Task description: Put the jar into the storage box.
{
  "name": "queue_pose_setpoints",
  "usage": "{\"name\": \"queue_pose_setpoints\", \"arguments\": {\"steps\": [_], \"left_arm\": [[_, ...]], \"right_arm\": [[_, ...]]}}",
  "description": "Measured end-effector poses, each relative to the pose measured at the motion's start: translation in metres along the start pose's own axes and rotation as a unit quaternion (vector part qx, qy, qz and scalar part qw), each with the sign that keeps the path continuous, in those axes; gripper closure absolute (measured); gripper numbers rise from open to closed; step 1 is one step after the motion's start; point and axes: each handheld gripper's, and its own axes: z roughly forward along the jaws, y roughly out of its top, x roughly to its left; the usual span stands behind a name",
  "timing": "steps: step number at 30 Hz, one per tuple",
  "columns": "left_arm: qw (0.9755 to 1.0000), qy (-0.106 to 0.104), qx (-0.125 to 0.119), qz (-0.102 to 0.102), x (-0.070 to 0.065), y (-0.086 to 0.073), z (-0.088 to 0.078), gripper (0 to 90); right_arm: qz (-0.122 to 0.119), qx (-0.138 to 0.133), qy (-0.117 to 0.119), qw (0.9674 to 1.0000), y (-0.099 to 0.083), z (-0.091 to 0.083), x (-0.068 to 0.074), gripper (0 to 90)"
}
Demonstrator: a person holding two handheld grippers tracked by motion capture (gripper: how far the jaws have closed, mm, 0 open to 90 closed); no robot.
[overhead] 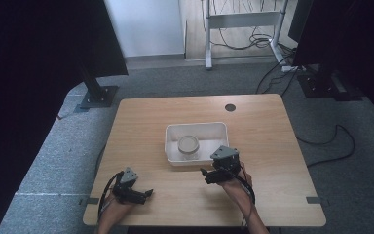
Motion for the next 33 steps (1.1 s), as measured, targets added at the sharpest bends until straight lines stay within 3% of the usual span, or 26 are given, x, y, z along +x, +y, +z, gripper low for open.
{"name": "queue_pose_setpoints", "arguments": {"steps": [10, 33], "left_arm": [[1.0000, 0.000, 0.000, 0.000, 0.000, 0.000, 0.000, 0.0], [1.0000, 0.000, 0.000, 0.000, 0.000, 0.000, 0.000, 0.0]], "right_arm": [[0.004, -0.011, -0.001, 0.9999, -0.014, -0.016, -0.002, 3.0], [0.022, -0.001, -0.022, 0.9995, -0.046, -0.043, -0.013, 2.7]]}}
